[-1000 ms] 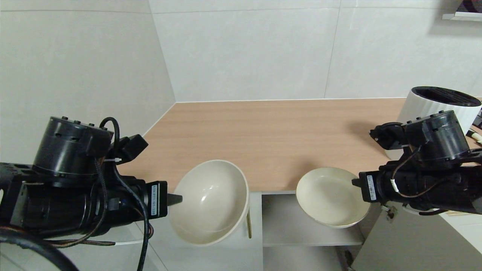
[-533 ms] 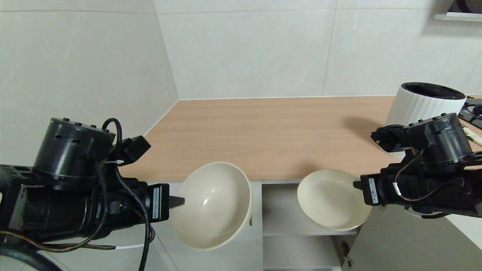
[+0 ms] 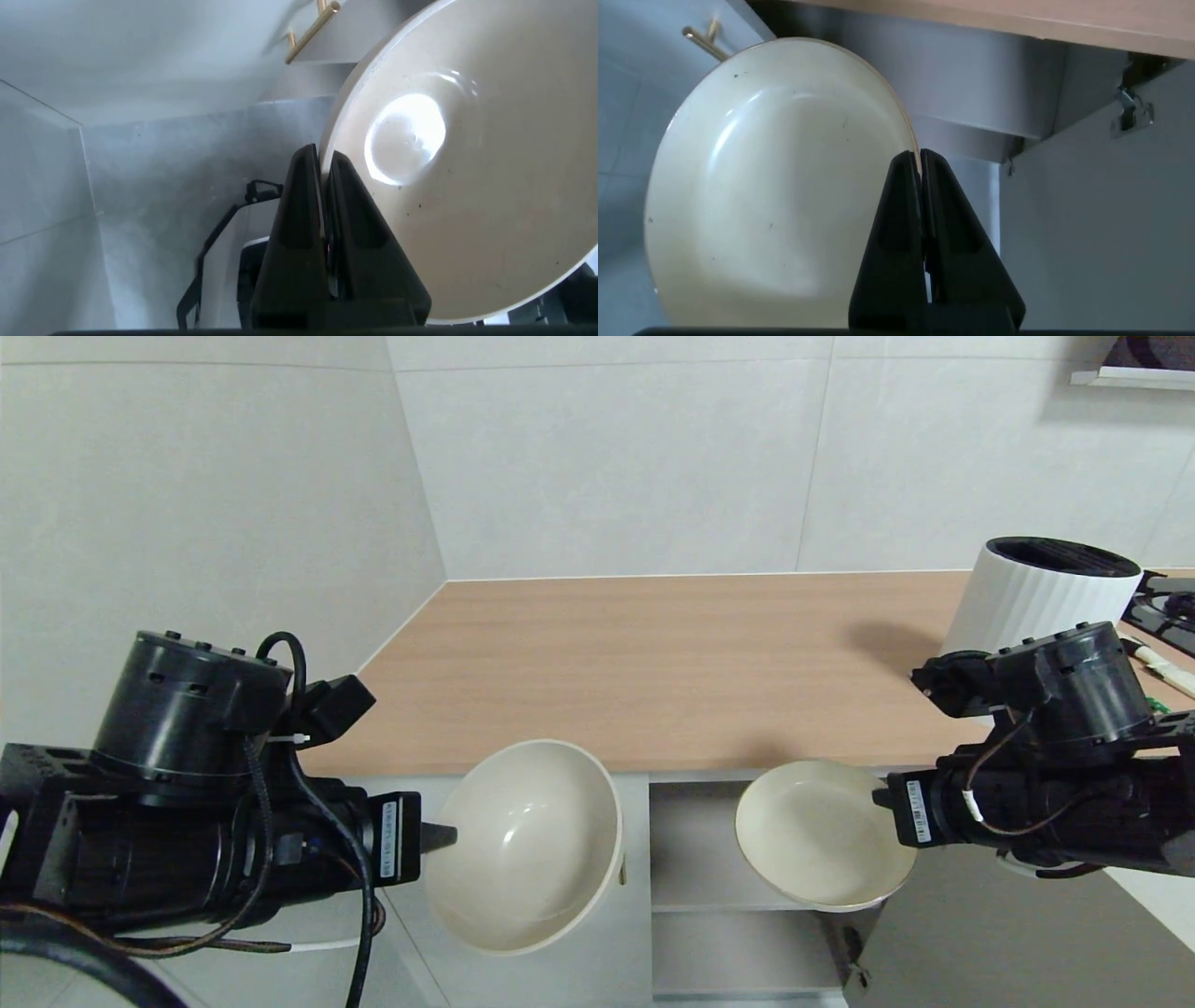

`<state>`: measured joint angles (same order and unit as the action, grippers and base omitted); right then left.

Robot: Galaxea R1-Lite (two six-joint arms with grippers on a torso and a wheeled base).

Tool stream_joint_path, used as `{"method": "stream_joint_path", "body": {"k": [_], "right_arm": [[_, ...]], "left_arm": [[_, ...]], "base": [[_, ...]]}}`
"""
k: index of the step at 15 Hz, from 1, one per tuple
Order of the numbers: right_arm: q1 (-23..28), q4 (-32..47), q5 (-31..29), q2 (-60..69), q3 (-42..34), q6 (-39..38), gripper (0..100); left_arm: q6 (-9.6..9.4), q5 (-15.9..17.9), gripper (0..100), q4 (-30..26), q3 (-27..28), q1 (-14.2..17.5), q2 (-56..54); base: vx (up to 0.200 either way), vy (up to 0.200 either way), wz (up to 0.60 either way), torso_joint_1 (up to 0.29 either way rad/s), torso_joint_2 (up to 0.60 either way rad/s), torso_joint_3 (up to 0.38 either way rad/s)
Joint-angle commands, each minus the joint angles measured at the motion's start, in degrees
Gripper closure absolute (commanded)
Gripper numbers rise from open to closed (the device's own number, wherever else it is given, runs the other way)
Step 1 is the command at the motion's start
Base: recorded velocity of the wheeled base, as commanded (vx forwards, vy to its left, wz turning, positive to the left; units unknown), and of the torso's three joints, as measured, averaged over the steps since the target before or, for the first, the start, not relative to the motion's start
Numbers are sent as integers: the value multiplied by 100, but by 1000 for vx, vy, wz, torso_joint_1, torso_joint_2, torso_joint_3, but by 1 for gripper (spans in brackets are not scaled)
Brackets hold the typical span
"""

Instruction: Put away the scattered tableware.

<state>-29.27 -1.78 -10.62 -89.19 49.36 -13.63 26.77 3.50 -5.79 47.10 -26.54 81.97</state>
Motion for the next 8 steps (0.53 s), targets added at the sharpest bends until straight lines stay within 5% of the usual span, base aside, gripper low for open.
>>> {"method": "stream_joint_path", "body": {"k": [1, 5, 8], "right_arm": [[0, -59, -2, -117, -5, 1, 100], [0, -121, -10, -196, -32, -8, 100], [0, -121, -10, -196, -40, 1, 100]], "left_arm": [[4, 10, 100, -1, -8, 0, 56], [4, 2, 100, -1, 0, 0, 56], [4, 2, 100, -1, -8, 0, 65]], "base": [[0, 0, 0, 0, 0, 0], [0, 0, 0, -7, 19, 14], [0, 0, 0, -149, 364, 209]]}}
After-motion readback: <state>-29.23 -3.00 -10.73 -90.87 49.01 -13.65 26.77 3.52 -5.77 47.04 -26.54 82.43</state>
